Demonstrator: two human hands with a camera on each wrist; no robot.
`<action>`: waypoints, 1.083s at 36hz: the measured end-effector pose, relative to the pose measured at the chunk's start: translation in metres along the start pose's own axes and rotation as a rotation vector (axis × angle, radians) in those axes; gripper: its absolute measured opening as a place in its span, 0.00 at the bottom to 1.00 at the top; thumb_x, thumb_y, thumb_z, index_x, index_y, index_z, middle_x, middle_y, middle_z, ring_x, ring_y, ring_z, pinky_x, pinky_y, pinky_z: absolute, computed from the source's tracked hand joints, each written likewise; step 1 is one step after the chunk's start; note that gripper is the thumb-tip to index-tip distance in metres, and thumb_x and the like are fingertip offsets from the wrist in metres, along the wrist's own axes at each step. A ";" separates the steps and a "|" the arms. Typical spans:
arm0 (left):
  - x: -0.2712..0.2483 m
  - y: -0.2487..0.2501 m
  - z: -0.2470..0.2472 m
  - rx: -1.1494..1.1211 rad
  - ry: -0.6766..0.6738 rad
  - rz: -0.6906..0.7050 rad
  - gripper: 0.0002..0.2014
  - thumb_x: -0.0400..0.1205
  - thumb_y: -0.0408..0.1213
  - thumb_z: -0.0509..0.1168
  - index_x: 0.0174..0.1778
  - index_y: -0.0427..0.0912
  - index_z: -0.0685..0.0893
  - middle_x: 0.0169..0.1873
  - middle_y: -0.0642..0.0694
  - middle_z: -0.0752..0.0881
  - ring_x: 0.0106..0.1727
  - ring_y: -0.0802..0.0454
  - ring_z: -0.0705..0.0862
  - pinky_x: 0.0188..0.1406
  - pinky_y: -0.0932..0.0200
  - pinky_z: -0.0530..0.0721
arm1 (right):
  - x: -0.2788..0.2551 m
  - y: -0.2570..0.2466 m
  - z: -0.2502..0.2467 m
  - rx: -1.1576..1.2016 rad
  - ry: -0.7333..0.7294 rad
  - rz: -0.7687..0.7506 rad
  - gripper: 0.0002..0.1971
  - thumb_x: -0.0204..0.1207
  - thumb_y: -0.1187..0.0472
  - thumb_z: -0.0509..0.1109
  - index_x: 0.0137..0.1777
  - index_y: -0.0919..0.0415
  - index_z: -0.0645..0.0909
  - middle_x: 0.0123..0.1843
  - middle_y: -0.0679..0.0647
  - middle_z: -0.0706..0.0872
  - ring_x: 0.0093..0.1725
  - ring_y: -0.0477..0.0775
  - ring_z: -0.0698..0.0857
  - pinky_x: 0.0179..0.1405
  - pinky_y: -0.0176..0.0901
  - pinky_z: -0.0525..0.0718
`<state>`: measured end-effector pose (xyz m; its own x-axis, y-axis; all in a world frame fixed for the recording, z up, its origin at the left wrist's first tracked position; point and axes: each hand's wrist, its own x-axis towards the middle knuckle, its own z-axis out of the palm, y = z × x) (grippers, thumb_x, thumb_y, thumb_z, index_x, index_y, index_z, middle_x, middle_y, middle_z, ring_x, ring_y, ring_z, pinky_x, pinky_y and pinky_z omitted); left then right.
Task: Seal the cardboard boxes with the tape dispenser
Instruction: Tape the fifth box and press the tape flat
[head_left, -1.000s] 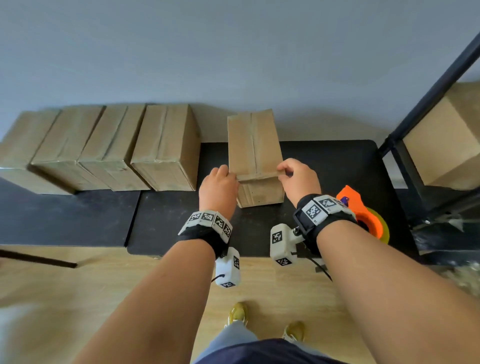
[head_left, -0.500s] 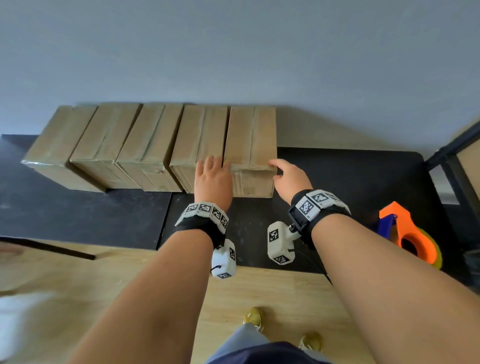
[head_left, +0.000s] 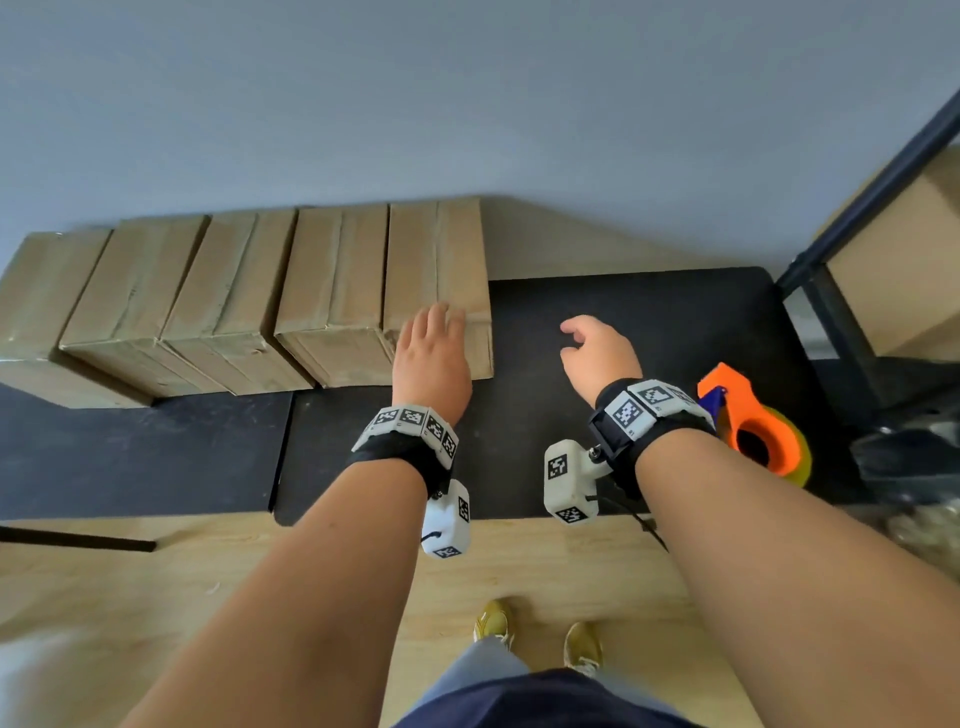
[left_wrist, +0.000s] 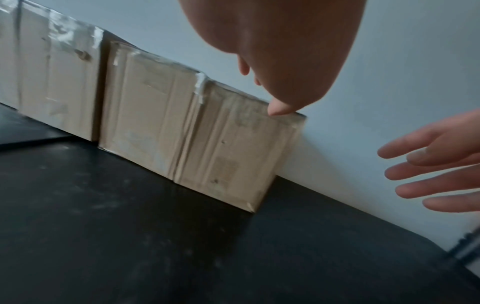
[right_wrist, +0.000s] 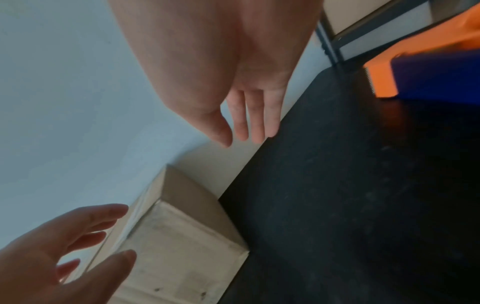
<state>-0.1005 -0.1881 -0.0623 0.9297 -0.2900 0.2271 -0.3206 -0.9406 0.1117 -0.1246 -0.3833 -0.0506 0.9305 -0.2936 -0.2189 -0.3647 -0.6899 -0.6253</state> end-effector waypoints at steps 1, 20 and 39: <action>-0.001 0.013 0.002 -0.003 -0.021 0.013 0.27 0.76 0.29 0.62 0.74 0.39 0.70 0.72 0.40 0.72 0.72 0.41 0.71 0.75 0.49 0.66 | -0.003 0.011 -0.007 -0.005 0.005 0.015 0.21 0.83 0.64 0.61 0.74 0.53 0.76 0.71 0.56 0.80 0.67 0.58 0.81 0.58 0.46 0.78; -0.039 0.182 0.065 0.012 -0.352 0.040 0.27 0.81 0.36 0.61 0.77 0.43 0.64 0.73 0.43 0.69 0.71 0.44 0.71 0.69 0.51 0.70 | -0.050 0.173 -0.060 -0.250 -0.120 0.454 0.19 0.78 0.47 0.74 0.46 0.63 0.74 0.39 0.56 0.81 0.41 0.58 0.80 0.41 0.48 0.77; -0.066 0.097 0.064 0.050 -0.401 -0.163 0.22 0.83 0.38 0.60 0.73 0.42 0.68 0.70 0.43 0.71 0.69 0.44 0.72 0.68 0.51 0.70 | -0.046 0.099 0.005 -0.351 -0.249 0.141 0.15 0.80 0.54 0.72 0.59 0.63 0.79 0.45 0.56 0.81 0.47 0.60 0.83 0.47 0.50 0.81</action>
<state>-0.1814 -0.2710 -0.1284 0.9674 -0.1733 -0.1848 -0.1639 -0.9843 0.0654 -0.2037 -0.4348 -0.1058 0.8348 -0.2622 -0.4841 -0.4373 -0.8500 -0.2937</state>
